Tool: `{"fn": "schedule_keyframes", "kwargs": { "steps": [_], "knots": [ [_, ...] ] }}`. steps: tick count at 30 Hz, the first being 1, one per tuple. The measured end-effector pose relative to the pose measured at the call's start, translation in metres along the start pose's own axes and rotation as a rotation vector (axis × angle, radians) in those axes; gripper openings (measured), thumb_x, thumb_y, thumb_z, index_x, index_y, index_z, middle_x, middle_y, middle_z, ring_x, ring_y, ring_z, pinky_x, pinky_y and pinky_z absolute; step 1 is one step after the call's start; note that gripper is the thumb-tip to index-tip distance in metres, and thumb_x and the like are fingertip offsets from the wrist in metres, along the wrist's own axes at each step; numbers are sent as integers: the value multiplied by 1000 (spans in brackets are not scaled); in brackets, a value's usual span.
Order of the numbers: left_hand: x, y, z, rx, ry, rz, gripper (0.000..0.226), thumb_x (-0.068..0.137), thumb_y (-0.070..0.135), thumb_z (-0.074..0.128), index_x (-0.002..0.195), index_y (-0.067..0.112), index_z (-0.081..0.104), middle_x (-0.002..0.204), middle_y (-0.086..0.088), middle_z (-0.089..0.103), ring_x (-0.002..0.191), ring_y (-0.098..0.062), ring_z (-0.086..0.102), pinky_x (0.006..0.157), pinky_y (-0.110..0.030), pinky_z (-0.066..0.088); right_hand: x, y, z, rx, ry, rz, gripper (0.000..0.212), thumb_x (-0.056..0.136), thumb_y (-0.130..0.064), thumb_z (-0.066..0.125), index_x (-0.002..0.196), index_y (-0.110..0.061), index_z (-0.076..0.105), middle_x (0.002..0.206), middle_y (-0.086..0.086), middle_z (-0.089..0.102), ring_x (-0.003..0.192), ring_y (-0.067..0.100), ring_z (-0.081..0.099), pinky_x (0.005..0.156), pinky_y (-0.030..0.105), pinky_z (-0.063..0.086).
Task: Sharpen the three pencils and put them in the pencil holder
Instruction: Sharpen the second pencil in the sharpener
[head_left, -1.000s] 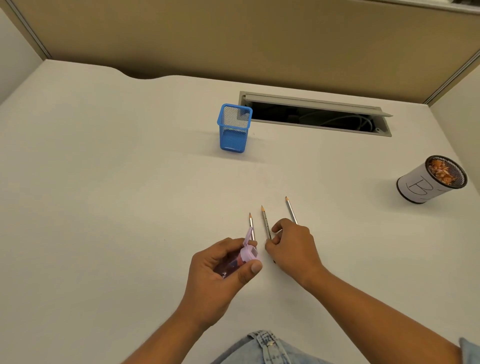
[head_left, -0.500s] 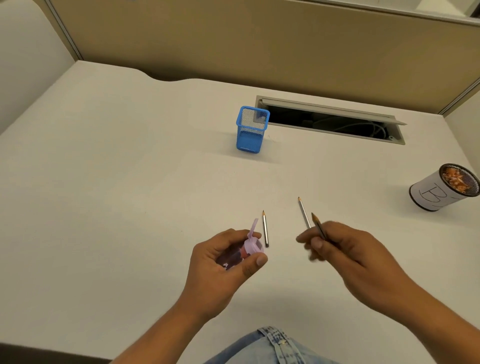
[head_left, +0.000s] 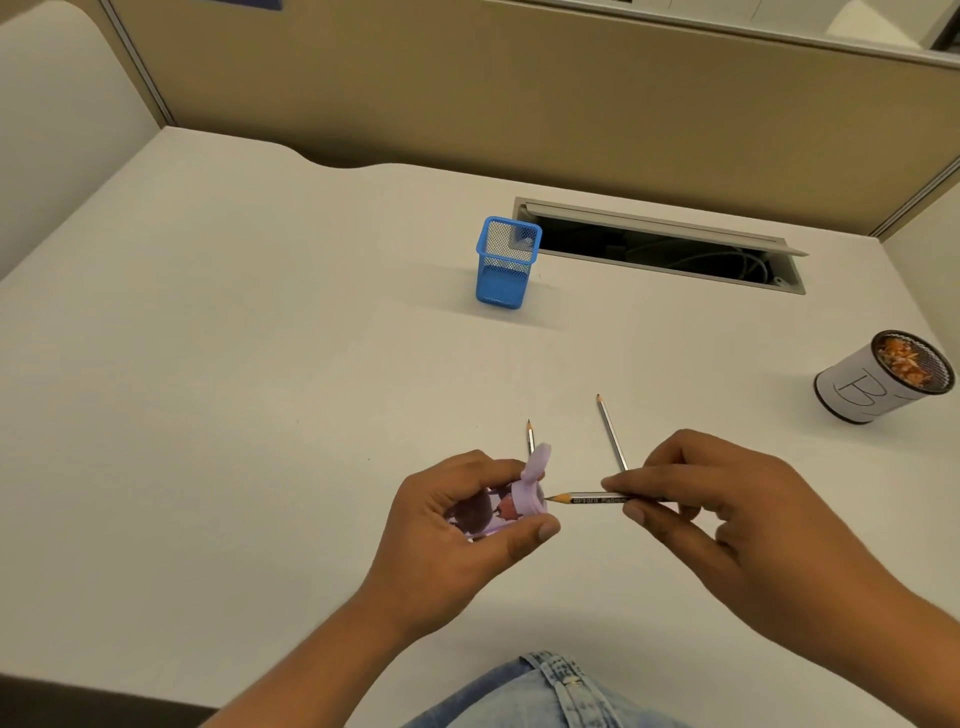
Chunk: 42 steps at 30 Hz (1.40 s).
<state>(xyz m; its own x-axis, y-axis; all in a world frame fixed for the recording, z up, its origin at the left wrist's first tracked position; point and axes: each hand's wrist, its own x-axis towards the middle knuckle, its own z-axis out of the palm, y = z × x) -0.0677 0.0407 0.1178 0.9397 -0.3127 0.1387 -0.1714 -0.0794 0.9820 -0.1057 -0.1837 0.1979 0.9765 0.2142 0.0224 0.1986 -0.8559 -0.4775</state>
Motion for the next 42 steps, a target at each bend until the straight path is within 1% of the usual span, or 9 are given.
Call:
{"fn": "schedule_keyframes", "kwargs": {
  "steps": [5, 17, 22, 24, 30, 33, 35, 39, 42],
  "knots": [
    [4, 8, -3, 84, -84, 37, 23, 73, 33, 79, 93, 22, 76, 77, 20, 67, 66, -3, 58, 58, -6, 39, 3, -10, -10, -111, 8, -107, 23, 87, -38, 57, 97, -31, 76, 84, -19, 64, 69, 4, 57, 55, 23, 50],
    [1, 22, 2, -100, -143, -64, 22, 72, 31, 82, 92, 22, 77, 76, 12, 70, 66, -2, 60, 64, -15, 47, 10, -5, -18, -356, 124, -539, 21, 91, -23, 65, 74, -12, 71, 71, 2, 69, 53, 28, 52, 45, 32, 40],
    [3, 23, 0, 347, -199, 369, 18, 80, 29, 79, 92, 19, 71, 70, 7, 54, 60, -4, 44, 56, -10, 31, 14, -11, -19, 322, -315, 348, 30, 82, -40, 74, 64, -25, 56, 50, -9, 52, 43, 6, 38, 43, 19, 31],
    [3, 22, 1, 340, -229, 376, 18, 80, 30, 79, 92, 20, 71, 69, 11, 49, 59, -2, 40, 56, -10, 30, 12, -4, -17, 462, -440, 479, 28, 80, -40, 77, 65, -23, 59, 51, -7, 58, 43, 8, 44, 43, 20, 35],
    [9, 27, 2, -34, -296, -135, 19, 71, 37, 81, 87, 27, 77, 68, 11, 62, 61, -3, 54, 60, -17, 43, 9, 2, -28, -241, -71, -332, 21, 90, -44, 63, 77, -27, 63, 64, -8, 61, 51, 13, 51, 44, 24, 40],
    [18, 32, 4, -96, -273, -121, 17, 71, 35, 81, 85, 25, 77, 67, 13, 62, 60, -3, 52, 59, -15, 41, 9, 8, -25, -417, 121, -580, 30, 93, -33, 64, 69, -15, 67, 61, 1, 61, 47, 28, 46, 40, 34, 38],
    [22, 35, 3, 62, -243, 40, 18, 74, 36, 80, 87, 25, 76, 65, 11, 58, 58, -4, 49, 55, -14, 38, 11, 1, -22, -257, 35, -348, 31, 91, -43, 61, 66, -25, 60, 54, -7, 55, 44, 20, 44, 39, 29, 36],
    [18, 34, 5, 345, -328, 334, 18, 80, 33, 78, 93, 22, 70, 67, 8, 52, 58, -4, 41, 53, -11, 30, 16, 4, -19, 615, -378, 507, 36, 80, -41, 78, 57, -24, 56, 47, -8, 51, 45, 11, 37, 43, 21, 29],
    [11, 32, 11, 268, -312, 215, 17, 78, 36, 79, 91, 27, 71, 67, 10, 49, 58, -3, 42, 53, -12, 31, 7, 15, -15, 435, -359, 367, 30, 72, -51, 78, 70, -27, 61, 58, -4, 65, 48, 4, 46, 48, 18, 37]
  ]
}}
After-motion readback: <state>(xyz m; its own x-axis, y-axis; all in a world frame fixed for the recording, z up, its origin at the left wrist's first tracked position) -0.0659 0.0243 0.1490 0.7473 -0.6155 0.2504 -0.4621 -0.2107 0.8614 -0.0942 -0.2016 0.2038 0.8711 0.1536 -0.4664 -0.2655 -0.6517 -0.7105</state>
